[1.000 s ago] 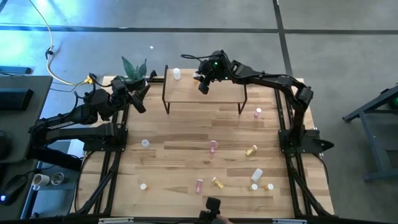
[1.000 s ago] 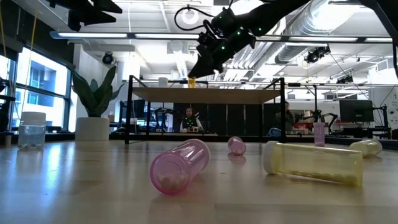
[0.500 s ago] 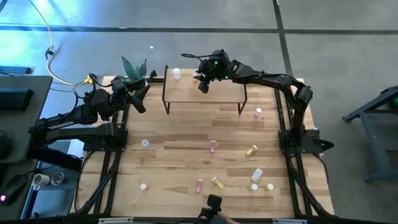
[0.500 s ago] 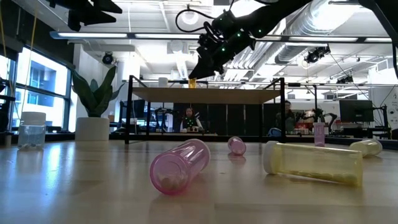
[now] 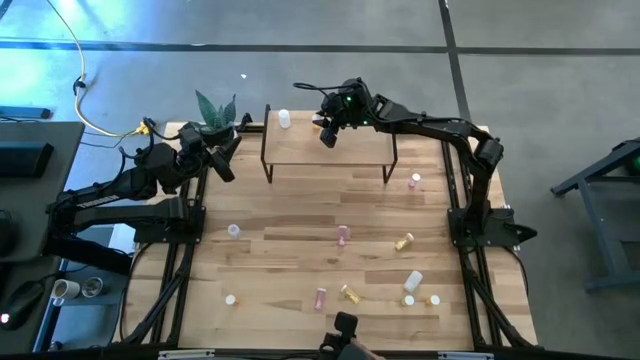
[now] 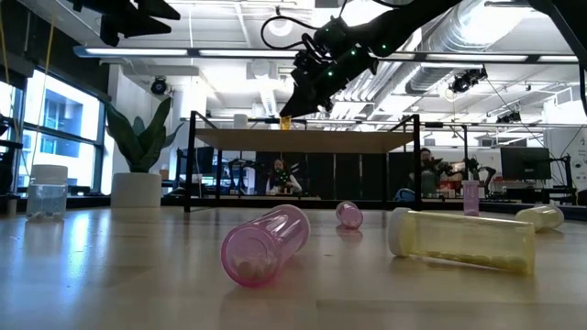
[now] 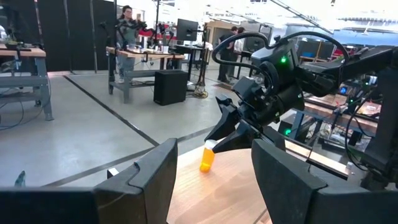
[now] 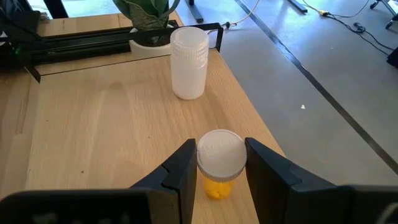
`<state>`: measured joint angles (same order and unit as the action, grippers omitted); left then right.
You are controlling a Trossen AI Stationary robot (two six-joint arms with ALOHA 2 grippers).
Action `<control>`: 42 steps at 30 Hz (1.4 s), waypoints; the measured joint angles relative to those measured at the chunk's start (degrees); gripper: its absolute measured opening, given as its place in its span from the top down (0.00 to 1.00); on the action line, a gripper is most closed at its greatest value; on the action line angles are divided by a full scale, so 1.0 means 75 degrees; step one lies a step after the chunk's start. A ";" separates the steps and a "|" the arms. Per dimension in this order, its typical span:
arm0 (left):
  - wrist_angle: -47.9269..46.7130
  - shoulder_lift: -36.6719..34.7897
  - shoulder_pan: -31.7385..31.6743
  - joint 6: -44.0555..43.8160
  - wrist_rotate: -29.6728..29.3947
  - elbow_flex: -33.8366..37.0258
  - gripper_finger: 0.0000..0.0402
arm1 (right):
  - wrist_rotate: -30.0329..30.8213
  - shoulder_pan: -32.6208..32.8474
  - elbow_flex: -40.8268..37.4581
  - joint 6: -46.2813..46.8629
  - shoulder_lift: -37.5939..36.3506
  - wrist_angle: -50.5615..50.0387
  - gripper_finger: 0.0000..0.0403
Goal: Pick and place medicine bottles onto shelf by color
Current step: Put the top center orange pill bottle on the shelf, then put the top white medicine bottle on the shelf aligned with the other white medicine bottle
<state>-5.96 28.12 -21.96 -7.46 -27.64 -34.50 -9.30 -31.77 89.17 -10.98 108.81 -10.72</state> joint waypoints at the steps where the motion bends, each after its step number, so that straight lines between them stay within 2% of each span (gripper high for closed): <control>1: -0.0002 0.0000 0.0000 -0.0002 0.0000 0.0000 0.51 | 0.0000 0.0000 0.0000 0.0000 0.0000 -0.0001 0.74; 12: 0.0000 0.0000 0.0000 -0.0073 0.0003 0.0000 0.51 | 0.0155 0.0000 -0.0006 0.0000 0.0015 0.0018 0.63; 42: -0.0036 0.0000 0.0000 -0.0114 0.0003 0.0000 0.51 | 0.0277 -0.0012 -0.0006 -0.0058 -0.0064 0.0274 0.62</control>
<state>-6.23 28.12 -21.96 -8.32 -27.62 -34.50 -7.22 -31.86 89.12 -11.42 108.34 -8.67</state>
